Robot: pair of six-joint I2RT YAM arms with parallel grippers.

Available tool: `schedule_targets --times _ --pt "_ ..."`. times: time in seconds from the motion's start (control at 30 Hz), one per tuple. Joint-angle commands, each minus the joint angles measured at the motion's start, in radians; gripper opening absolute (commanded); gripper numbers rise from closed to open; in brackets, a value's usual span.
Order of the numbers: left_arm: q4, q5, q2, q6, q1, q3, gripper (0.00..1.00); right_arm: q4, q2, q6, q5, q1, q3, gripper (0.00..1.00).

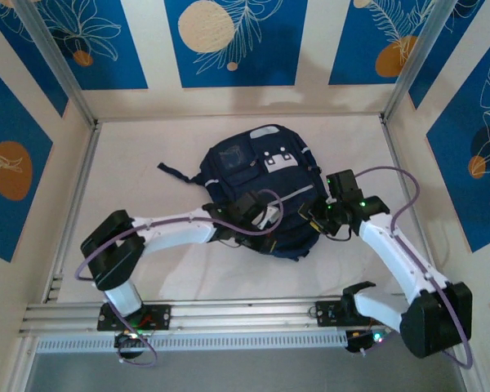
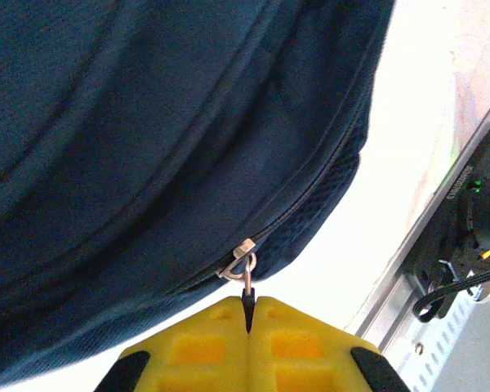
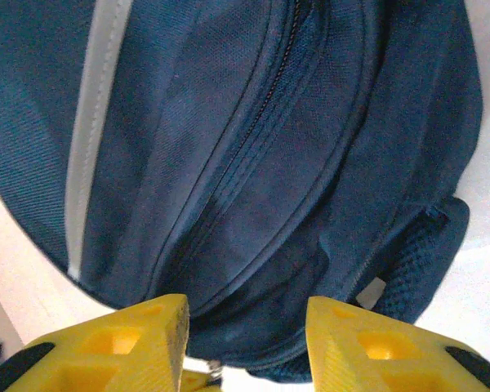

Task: Pack books, pencil case, and school supplies into a backpack

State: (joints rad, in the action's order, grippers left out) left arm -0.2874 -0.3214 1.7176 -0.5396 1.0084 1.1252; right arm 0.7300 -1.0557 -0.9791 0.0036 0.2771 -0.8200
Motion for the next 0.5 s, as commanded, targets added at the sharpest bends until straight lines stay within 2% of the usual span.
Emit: schedule_targets --times 0.0,0.13,0.27,0.47 --pt "-0.031 -0.051 0.024 0.034 0.026 0.08 0.0 0.08 0.083 -0.04 0.023 -0.004 0.006 0.44" --pt "-0.036 -0.056 0.027 0.033 0.034 0.096 0.0 0.093 0.15 -0.115 -0.02 -0.004 0.062 0.47" --pt "-0.027 -0.053 0.01 0.026 0.038 0.066 0.0 0.021 0.172 -0.141 -0.103 -0.004 0.128 0.52" --pt "-0.003 -0.049 -0.026 0.005 0.039 0.015 0.0 -0.106 0.154 -0.172 -0.151 -0.001 0.19 0.61"
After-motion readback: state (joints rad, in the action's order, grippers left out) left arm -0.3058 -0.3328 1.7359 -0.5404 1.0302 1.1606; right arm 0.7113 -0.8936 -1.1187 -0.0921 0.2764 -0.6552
